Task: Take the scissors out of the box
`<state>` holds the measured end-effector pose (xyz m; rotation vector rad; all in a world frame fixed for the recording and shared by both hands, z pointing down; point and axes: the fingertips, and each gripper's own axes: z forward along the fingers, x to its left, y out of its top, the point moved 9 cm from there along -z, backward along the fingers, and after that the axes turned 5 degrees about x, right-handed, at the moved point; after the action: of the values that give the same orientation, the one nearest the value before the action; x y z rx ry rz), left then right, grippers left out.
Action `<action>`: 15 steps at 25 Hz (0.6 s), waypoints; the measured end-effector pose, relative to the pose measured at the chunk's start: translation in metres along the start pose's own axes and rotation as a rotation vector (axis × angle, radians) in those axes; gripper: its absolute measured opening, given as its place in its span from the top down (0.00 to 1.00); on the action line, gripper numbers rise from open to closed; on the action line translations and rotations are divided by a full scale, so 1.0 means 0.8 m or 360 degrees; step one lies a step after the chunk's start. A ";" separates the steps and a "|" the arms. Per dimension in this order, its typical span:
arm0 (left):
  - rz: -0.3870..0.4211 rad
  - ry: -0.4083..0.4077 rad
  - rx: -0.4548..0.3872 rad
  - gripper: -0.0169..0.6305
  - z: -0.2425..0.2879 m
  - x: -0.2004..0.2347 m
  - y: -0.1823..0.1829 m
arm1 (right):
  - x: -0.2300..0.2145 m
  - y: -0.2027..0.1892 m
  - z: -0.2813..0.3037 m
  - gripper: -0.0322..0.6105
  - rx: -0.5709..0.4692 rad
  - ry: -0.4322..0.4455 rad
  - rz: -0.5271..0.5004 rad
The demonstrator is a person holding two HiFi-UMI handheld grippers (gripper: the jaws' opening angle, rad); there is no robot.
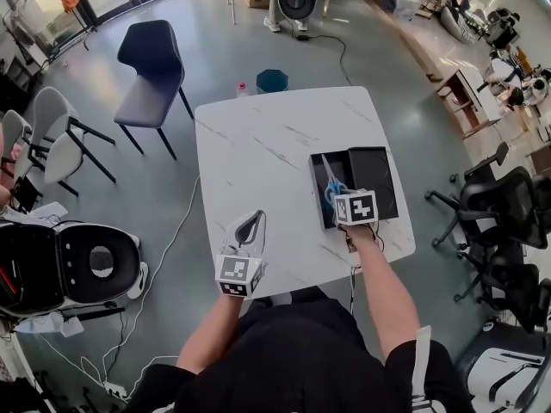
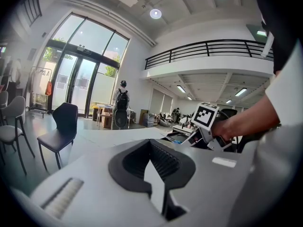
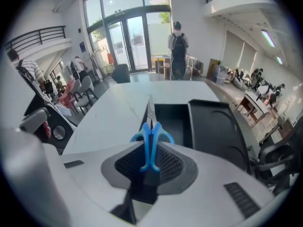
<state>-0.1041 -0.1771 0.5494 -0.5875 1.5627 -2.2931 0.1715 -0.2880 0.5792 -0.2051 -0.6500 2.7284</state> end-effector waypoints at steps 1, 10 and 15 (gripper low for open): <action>0.0003 -0.0004 0.0000 0.96 0.000 0.000 0.000 | 0.004 0.001 -0.012 0.82 -0.0075 -0.0005 -0.0009; 0.0012 -0.0011 -0.0030 0.96 -0.003 0.005 0.007 | 0.039 0.006 -0.108 0.82 -0.0738 -0.0031 -0.0107; 0.0035 -0.0002 -0.0027 0.96 -0.007 0.000 0.011 | 0.056 -0.001 -0.156 0.82 -0.1107 0.0002 -0.0119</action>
<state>-0.1069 -0.1755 0.5396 -0.5732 1.5819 -2.2653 0.1567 -0.2203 0.4662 -0.3293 -1.5472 2.3235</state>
